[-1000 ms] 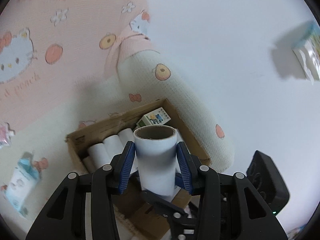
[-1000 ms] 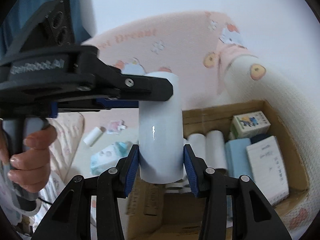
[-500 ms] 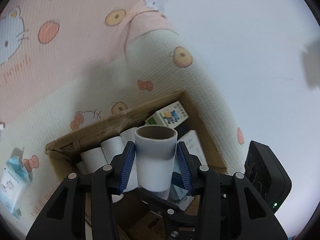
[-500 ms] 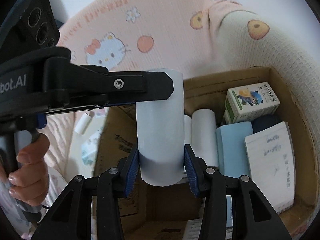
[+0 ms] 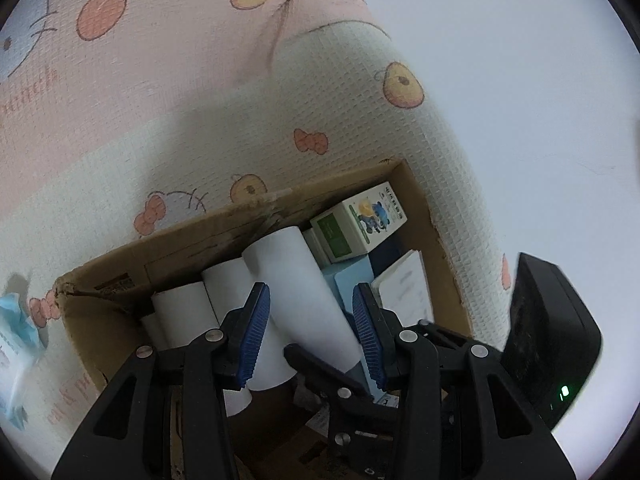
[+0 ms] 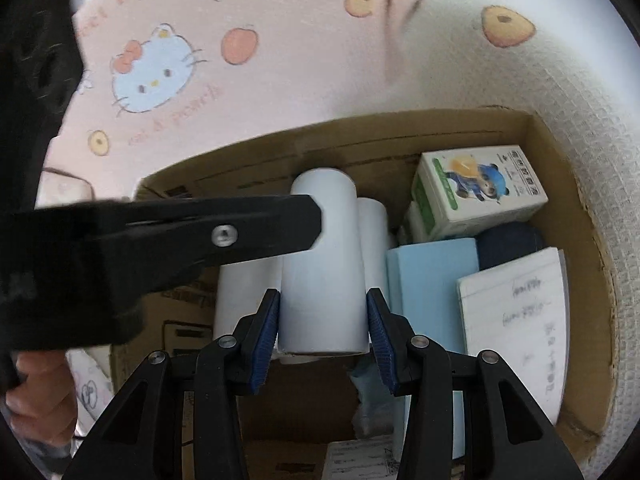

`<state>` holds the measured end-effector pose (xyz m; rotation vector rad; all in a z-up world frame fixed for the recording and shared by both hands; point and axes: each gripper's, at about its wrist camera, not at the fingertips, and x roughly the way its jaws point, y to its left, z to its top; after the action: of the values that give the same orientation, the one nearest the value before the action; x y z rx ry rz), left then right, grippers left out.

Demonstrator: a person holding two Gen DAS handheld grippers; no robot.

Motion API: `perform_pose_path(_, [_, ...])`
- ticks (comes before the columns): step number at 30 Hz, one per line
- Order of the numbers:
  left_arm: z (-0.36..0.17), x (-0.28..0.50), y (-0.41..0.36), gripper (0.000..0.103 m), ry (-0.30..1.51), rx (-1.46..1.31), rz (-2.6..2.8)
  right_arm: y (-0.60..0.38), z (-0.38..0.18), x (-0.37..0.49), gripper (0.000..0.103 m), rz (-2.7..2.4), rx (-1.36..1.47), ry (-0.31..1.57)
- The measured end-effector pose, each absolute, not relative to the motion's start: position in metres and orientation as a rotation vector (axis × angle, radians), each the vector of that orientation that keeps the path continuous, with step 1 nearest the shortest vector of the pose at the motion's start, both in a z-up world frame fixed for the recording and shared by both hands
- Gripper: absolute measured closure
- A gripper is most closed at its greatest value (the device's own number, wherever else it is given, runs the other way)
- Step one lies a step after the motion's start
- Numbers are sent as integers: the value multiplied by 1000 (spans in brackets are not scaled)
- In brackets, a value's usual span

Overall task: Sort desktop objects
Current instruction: 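Lower the roll into the box and open the right gripper while the left gripper releases its roll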

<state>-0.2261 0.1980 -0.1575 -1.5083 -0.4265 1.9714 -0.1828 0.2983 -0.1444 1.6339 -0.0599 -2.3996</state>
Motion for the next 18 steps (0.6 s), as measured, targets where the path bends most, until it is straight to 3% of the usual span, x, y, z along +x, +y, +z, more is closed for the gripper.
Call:
perform_pose_path(4, [-157, -229, 195, 57, -429, -1506, 1985, 305, -149, -190, 62, -2362, 1667, -159])
perform_pose_path(6, [-160, -230, 197, 70, -410, -1520, 1978, 300, -151, -188, 62, -2364, 1663, -137])
perform_pose_path(8, [-164, -230, 199, 72, -406, -1536, 1959, 301, -153, -192, 62, -2375, 1660, -115])
perform_pose_path(18, [-177, -233, 198, 73, -398, -1570, 1956, 282, -141, -167, 62, -2402, 1559, 30])
